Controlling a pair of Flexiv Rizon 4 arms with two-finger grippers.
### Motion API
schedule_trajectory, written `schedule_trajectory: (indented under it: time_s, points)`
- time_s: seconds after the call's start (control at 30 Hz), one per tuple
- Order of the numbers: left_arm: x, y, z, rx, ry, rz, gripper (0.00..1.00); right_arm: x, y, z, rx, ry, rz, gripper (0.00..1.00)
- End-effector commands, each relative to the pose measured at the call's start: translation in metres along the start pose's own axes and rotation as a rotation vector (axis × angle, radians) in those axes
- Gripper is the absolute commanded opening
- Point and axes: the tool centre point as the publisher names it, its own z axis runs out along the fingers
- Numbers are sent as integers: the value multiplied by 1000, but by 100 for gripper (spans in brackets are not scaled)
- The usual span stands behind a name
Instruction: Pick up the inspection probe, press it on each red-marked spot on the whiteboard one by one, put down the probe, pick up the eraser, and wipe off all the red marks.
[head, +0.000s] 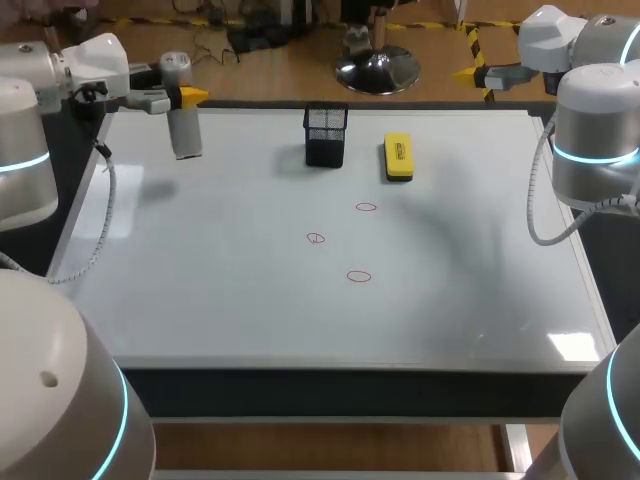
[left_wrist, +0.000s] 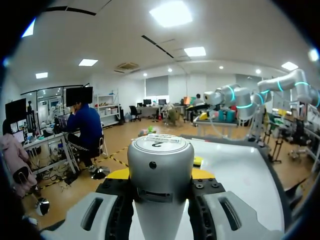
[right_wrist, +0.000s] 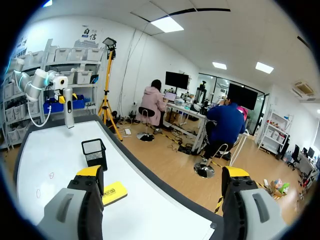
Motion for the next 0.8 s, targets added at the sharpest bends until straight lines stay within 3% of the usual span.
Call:
schedule_trajectory:
  time_s: [0.03,0.23,0.47,0.6,0.8]
  points:
    - [0,-1,0,2,-2,1,0,0,0,0,1,1,0,100]
    - [0,-1,0,2,-2,1,0,0,0,0,1,1,0,100]
    - [0,-1,0,2,-2,1,0,24,-12,20,302,309,-449,100]
    - [0,-1,0,2,-2,1,0,35,-15,27,419,413,-690,100]
    - [0,-1,0,2,-2,1,0,47,-25,32,569,569,-922,100]
